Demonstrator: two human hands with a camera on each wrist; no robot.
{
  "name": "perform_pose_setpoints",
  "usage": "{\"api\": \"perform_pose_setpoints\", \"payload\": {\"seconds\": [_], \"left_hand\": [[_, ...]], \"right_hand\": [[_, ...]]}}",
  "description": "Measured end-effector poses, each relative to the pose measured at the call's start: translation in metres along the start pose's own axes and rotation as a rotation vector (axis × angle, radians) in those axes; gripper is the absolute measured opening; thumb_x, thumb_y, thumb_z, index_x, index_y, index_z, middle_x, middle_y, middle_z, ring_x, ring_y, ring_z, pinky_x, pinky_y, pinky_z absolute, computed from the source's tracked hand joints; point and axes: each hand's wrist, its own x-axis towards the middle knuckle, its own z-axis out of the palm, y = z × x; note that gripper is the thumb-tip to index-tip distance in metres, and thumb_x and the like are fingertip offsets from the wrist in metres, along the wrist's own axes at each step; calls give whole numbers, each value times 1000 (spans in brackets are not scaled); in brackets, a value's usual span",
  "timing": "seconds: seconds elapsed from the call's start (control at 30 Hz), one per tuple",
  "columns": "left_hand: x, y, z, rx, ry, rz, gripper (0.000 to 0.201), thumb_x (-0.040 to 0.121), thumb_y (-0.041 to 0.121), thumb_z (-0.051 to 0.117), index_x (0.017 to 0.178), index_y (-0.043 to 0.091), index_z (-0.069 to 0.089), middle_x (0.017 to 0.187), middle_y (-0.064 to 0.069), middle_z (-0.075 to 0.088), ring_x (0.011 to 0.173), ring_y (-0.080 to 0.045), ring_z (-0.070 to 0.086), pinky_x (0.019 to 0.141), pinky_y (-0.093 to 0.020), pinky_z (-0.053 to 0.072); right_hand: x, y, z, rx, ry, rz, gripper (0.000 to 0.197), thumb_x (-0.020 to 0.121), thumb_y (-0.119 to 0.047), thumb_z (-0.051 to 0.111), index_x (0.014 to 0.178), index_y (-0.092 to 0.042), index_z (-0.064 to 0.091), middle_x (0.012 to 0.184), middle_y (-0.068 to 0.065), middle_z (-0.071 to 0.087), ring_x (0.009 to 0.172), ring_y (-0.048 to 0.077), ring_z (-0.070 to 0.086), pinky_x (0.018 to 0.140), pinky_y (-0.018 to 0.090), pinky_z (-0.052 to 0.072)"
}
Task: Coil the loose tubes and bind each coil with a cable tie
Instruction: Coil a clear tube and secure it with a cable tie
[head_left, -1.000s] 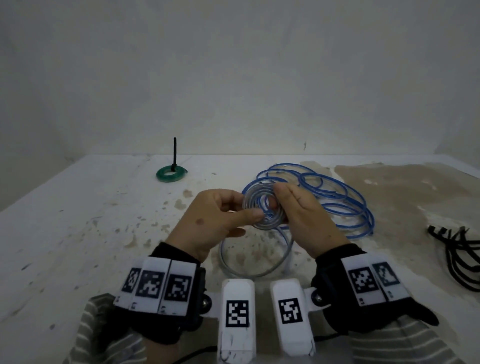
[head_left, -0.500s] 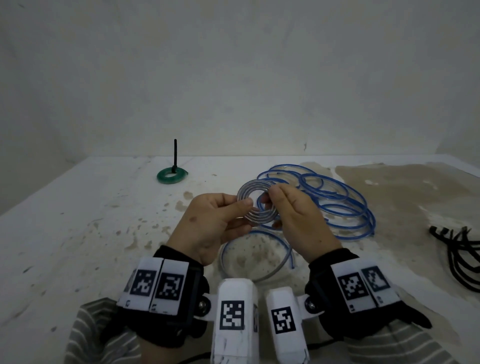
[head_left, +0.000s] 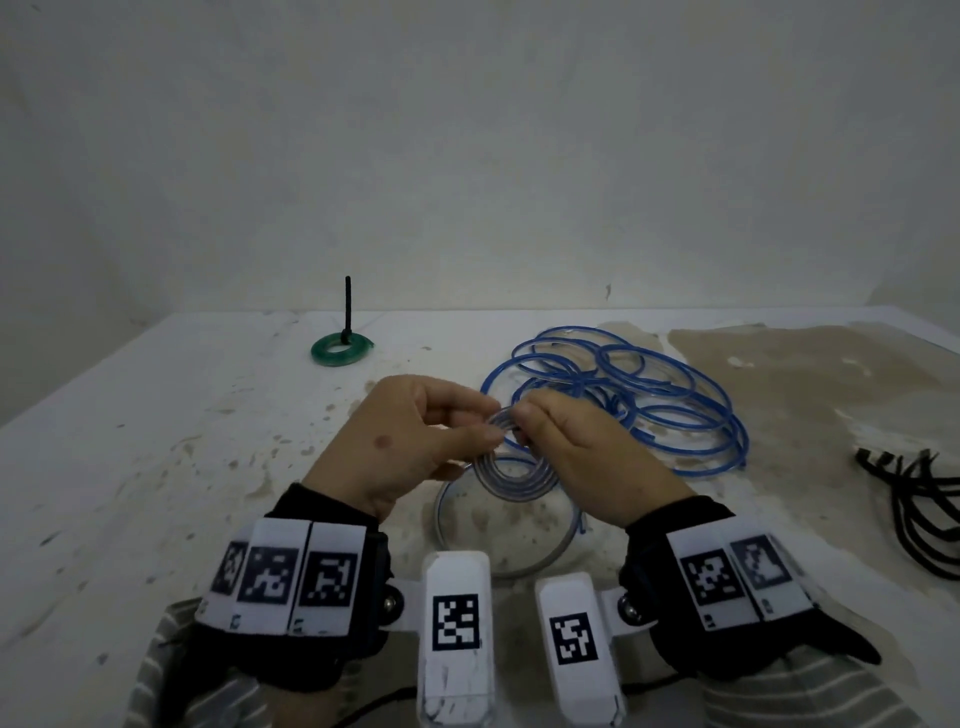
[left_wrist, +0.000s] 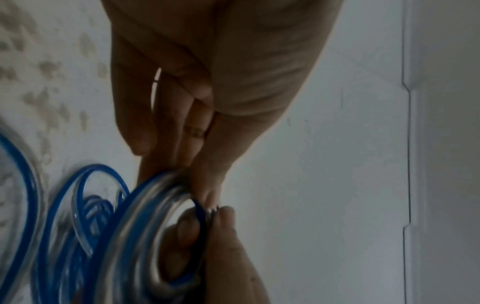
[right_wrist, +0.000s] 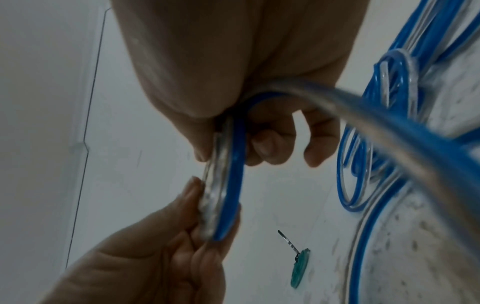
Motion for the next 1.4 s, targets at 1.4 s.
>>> {"api": "perform_pose_setpoints", "payload": {"seconds": [1.4], "left_hand": [[6, -5, 16, -305, 159, -7, 9, 87, 10, 59, 79, 7, 61, 60, 0, 70, 54, -8, 65, 51, -19, 53]], "right_hand": [[5, -4, 9, 411, 287, 101, 34, 98, -26, 37, 74, -12, 56, 69, 5, 56, 62, 16, 53, 58, 34, 48]]}}
